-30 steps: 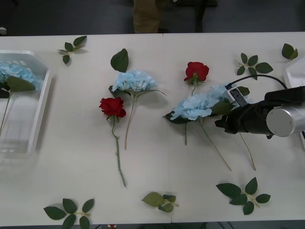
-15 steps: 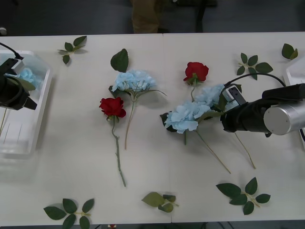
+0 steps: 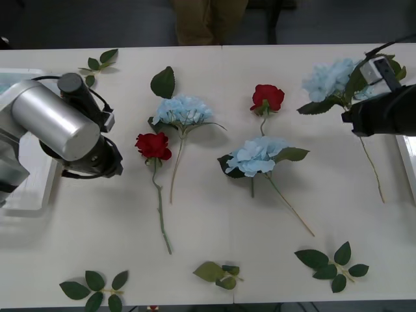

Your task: Place the red flowers into the right box and the blue flowers into the left box. If a person shows an open palm, hand one flower to the person first, then continue sorting.

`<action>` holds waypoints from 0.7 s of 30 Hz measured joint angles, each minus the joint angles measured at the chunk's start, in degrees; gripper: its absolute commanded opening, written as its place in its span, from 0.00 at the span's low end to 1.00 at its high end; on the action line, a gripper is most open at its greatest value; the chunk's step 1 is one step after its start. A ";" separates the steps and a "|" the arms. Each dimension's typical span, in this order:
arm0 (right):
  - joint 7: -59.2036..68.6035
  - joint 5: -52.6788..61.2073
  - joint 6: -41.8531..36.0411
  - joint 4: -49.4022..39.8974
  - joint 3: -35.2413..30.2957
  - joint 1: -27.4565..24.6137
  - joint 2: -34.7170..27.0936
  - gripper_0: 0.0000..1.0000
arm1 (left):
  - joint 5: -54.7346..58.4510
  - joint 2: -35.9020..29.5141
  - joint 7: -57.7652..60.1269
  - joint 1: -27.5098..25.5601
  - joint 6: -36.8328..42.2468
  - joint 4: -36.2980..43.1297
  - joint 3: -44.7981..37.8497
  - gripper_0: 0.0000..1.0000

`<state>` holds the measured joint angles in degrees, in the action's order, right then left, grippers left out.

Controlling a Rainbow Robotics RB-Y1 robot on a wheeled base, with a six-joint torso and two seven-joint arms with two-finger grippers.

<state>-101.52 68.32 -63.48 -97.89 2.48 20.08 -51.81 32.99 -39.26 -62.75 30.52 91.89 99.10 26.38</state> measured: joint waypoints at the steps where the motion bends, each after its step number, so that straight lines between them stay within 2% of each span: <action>1: 0.00 2.73 0.00 -0.59 -1.10 -0.11 -0.03 0.00 | -0.20 0.80 2.54 0.27 0.00 0.00 1.15 0.87; 5: -0.04 15.12 1.31 -1.62 -1.68 -0.12 -0.01 0.00 | -1.20 4.11 4.64 0.86 0.00 0.00 3.76 0.87; 12: -7.54 27.81 3.23 -3.79 -0.14 -0.08 -0.15 0.00 | -3.85 7.70 4.78 0.98 -1.73 0.00 7.16 0.87; 21: -7.55 39.83 17.04 -14.74 11.03 -0.01 -8.89 0.00 | -4.72 7.78 5.76 1.16 -2.77 -0.01 9.60 0.88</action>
<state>-109.06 108.15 -46.44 -112.64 13.51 20.07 -60.70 28.28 -31.48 -56.99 31.69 89.13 99.09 35.98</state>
